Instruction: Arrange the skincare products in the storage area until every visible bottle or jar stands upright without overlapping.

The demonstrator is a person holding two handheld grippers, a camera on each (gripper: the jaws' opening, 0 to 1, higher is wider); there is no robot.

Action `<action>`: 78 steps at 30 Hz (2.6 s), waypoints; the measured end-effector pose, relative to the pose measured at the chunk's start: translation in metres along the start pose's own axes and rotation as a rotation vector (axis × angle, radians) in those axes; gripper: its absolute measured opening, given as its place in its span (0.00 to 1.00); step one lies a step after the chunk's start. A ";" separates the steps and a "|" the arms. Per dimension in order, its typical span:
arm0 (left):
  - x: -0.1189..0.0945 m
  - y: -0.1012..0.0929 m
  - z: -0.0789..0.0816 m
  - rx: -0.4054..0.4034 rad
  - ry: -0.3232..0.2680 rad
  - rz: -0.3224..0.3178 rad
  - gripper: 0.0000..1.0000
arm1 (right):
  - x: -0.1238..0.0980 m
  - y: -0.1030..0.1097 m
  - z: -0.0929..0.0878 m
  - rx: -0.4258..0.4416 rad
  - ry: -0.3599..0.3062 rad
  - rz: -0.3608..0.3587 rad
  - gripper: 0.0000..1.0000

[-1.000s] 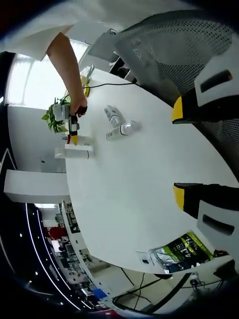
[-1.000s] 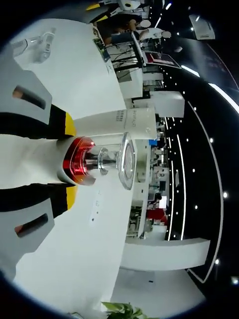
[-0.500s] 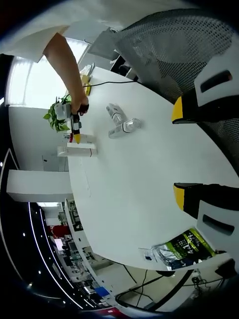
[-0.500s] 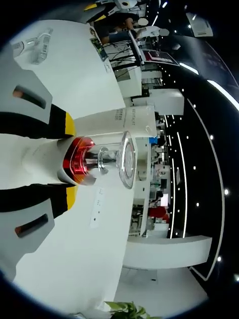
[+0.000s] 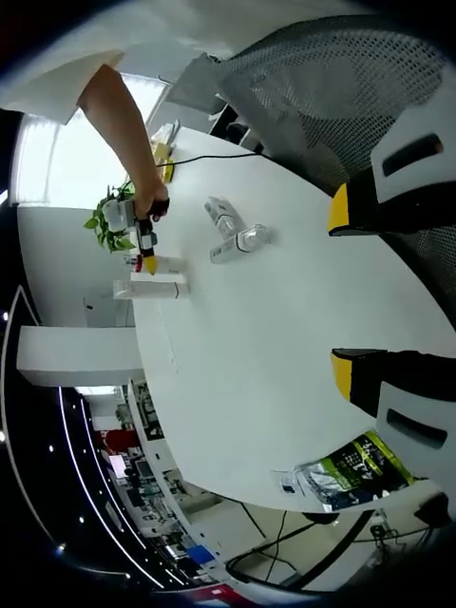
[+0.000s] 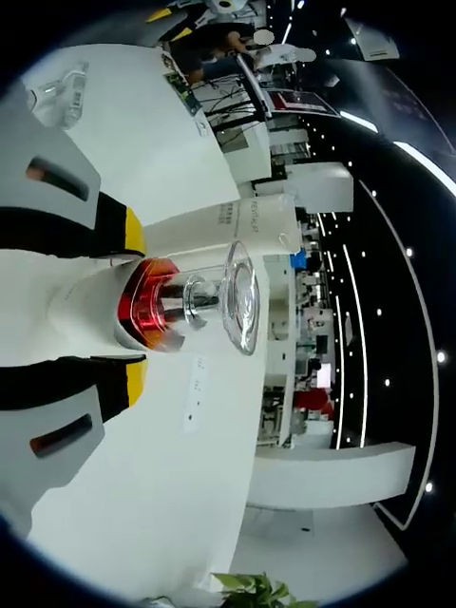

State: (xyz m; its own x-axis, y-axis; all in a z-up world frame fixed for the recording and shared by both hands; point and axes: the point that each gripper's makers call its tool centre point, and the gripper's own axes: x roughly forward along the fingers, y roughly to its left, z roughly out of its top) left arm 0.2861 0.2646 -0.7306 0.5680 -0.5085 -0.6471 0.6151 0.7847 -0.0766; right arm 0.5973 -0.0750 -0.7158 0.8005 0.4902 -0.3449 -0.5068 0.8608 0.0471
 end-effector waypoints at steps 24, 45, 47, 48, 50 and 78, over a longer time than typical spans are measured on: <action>0.003 -0.006 -0.007 0.012 0.037 -0.033 0.47 | 0.004 -0.002 -0.018 -0.050 0.183 0.100 0.31; 0.004 -0.007 -0.011 0.020 0.062 -0.041 0.46 | 0.019 0.015 -0.013 -0.121 0.177 0.203 0.29; 0.004 -0.007 -0.011 0.020 0.062 -0.040 0.45 | 0.021 0.017 -0.012 -0.130 0.179 0.210 0.30; 0.004 -0.007 -0.011 0.019 0.062 -0.039 0.45 | 0.020 0.019 -0.011 -0.130 0.180 0.211 0.30; 0.004 -0.006 -0.011 0.019 0.061 -0.037 0.45 | 0.020 0.023 -0.009 -0.128 0.184 0.217 0.30; 0.004 -0.005 -0.014 0.039 0.072 -0.030 0.42 | 0.020 0.019 -0.014 -0.153 0.274 0.298 0.33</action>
State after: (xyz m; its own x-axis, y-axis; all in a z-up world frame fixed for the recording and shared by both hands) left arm 0.2777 0.2636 -0.7428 0.5087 -0.5038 -0.6981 0.6531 0.7542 -0.0684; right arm 0.5990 -0.0509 -0.7353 0.5082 0.6418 -0.5743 -0.7609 0.6470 0.0497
